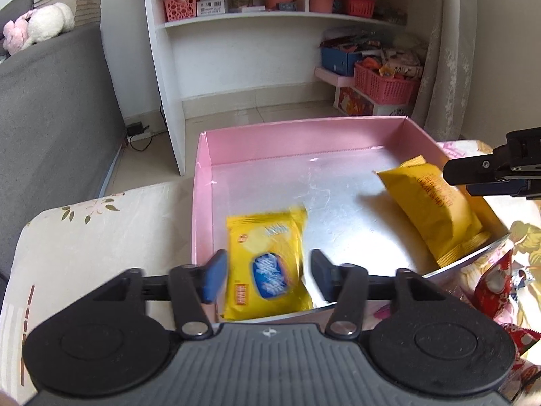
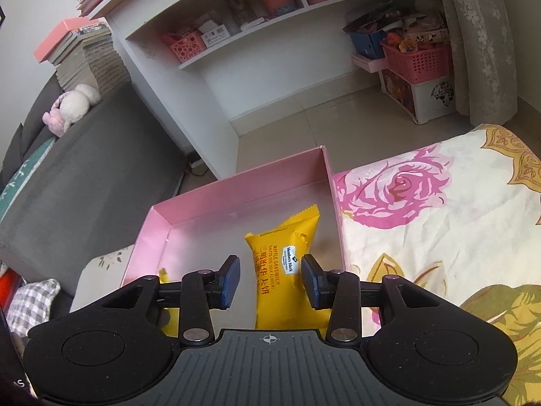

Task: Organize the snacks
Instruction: 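Open both tools to drop the packets into the pink box, then move both tools back toward the snack pile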

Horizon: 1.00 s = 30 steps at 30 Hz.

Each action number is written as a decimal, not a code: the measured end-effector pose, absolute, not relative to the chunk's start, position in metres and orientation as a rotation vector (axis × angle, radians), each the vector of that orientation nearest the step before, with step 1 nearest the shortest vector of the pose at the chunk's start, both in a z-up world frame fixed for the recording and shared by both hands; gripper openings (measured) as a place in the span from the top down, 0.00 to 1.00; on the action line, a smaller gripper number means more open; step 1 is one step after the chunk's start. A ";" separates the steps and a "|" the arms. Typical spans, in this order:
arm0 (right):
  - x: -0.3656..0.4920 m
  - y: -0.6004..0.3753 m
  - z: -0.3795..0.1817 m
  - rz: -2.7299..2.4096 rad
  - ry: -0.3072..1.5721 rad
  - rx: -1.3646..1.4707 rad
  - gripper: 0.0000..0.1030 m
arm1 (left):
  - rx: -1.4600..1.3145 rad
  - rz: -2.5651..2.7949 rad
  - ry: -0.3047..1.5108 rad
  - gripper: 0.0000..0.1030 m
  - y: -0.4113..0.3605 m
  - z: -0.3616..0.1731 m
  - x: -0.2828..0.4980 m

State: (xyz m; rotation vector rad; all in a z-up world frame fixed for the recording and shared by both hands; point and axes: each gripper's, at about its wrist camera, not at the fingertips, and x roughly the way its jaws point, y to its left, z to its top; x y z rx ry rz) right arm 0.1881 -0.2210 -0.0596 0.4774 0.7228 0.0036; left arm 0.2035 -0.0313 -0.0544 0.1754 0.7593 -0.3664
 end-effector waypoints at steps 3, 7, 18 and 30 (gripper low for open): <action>0.183 -0.220 -0.052 0.005 0.714 0.469 0.42 | 0.172 -0.380 0.729 0.31 -0.035 -0.048 0.197; 0.174 -0.219 -0.041 0.007 0.707 0.455 0.33 | 0.165 -0.382 0.714 0.22 -0.036 -0.038 0.190; 0.142 -0.219 -0.008 0.007 0.680 0.445 0.23 | 0.146 -0.372 0.701 0.12 -0.030 -0.016 0.164; 0.099 -0.200 0.010 0.039 0.677 0.377 0.13 | 0.130 -0.380 0.717 0.00 -0.011 -0.002 0.125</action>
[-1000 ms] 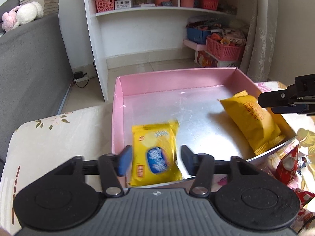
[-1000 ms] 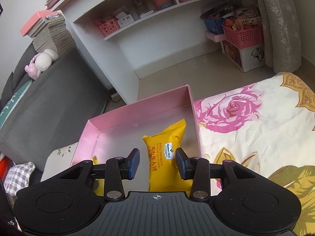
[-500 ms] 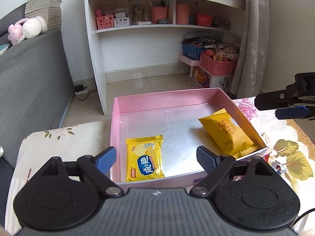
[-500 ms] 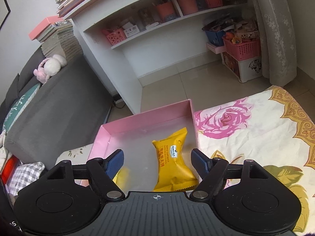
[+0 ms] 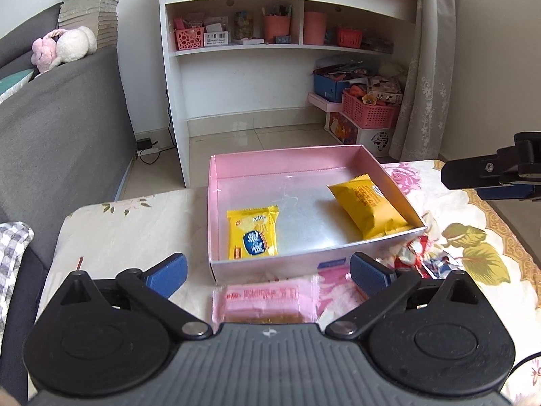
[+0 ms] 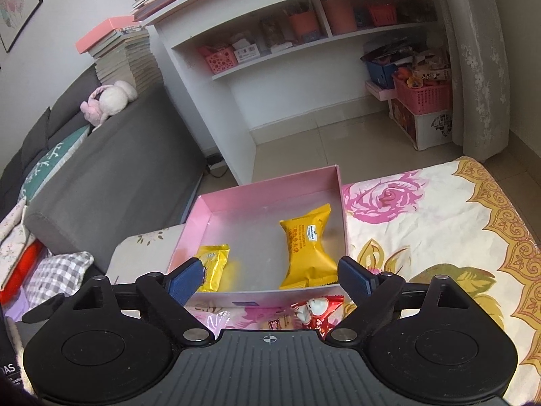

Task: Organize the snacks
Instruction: 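Move both tools back toward the snack pile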

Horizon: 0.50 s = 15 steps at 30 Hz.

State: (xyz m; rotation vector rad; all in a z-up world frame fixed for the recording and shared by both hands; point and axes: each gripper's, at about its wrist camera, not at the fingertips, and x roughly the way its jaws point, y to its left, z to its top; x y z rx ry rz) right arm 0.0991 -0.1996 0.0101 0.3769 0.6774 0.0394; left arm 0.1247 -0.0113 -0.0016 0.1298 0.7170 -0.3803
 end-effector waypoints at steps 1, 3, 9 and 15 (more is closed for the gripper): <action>0.095 -0.198 0.011 0.043 0.672 0.373 0.12 | 0.126 -0.384 0.721 0.00 -0.010 -0.001 0.122; 0.087 -0.195 0.013 0.050 0.662 0.370 0.10 | 0.125 -0.390 0.725 0.00 -0.007 -0.001 0.115; 0.066 -0.188 0.016 0.049 0.637 0.335 0.07 | 0.123 -0.402 0.733 0.00 0.000 0.000 0.092; 0.044 -0.177 0.015 0.056 0.601 0.286 0.04 | 0.110 -0.426 0.728 0.00 0.008 0.000 0.069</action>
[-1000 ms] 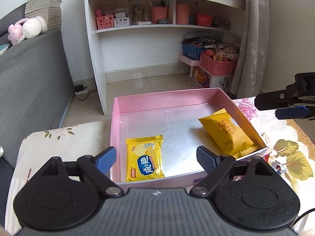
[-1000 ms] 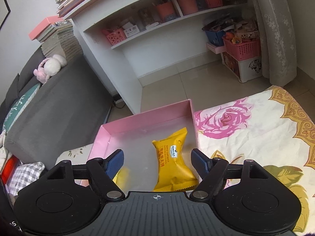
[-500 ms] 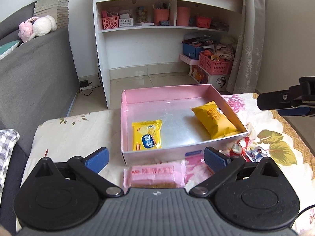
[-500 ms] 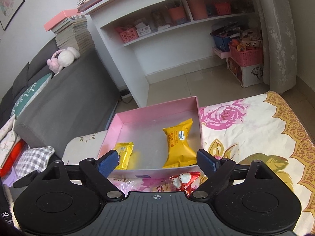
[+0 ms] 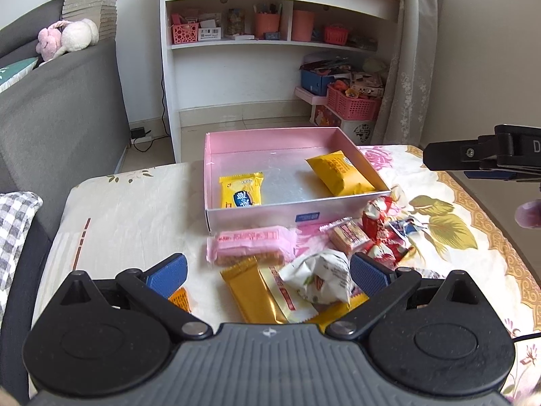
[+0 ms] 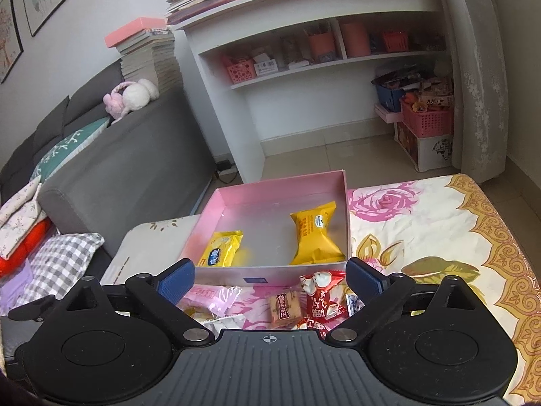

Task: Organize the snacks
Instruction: 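Move both tools back toward the snack pile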

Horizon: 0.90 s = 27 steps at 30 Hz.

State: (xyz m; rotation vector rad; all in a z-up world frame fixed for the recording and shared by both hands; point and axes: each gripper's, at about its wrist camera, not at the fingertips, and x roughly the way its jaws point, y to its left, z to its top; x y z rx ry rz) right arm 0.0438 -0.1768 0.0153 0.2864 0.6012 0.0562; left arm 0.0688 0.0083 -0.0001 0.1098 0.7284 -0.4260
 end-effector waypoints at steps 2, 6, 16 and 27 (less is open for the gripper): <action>0.036 -0.174 0.013 0.056 0.579 0.269 0.03 | 0.106 -0.432 0.729 0.00 0.011 -0.002 0.064; 0.021 -0.170 0.008 0.061 0.532 0.243 0.00 | 0.089 -0.435 0.740 0.00 0.018 -0.008 0.057; -0.010 -0.169 -0.013 0.088 0.486 0.136 0.00 | 0.081 -0.463 0.741 0.00 0.027 -0.025 0.039; -0.033 -0.177 -0.043 0.110 0.536 0.095 0.00 | 0.072 -0.530 0.726 0.00 0.033 -0.041 0.016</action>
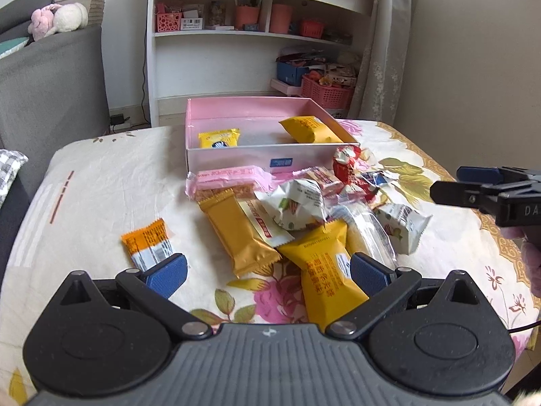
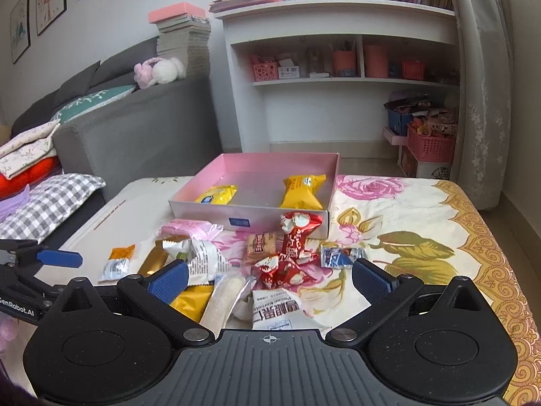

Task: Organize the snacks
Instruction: 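Move both tools back toward the snack pile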

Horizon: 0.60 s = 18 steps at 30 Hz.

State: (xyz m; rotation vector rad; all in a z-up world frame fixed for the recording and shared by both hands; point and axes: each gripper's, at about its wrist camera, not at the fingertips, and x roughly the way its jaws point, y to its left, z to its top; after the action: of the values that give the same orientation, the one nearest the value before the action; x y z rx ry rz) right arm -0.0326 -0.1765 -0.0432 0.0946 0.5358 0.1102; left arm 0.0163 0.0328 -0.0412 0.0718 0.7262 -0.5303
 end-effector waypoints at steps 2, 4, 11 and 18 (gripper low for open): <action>-0.037 -0.174 -0.051 0.136 0.551 0.066 0.00 | 0.081 -0.550 0.725 0.00 0.032 -0.046 0.012; -0.041 -0.170 -0.058 0.154 0.564 0.031 0.00 | 0.096 -0.573 0.726 0.00 0.029 -0.051 0.007; -0.045 -0.158 -0.073 0.215 0.623 -0.032 0.00 | 0.110 -0.636 0.749 0.00 0.020 -0.059 0.002; -0.035 -0.161 -0.076 0.198 0.648 0.003 0.00 | 0.007 -0.677 0.799 0.16 0.011 -0.063 0.011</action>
State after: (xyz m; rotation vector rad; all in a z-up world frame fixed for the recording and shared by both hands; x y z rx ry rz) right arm -0.0346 -0.1614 -0.0755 0.0030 0.6477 0.1981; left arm 0.0114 0.0110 -0.0631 0.0066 0.7990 -0.6768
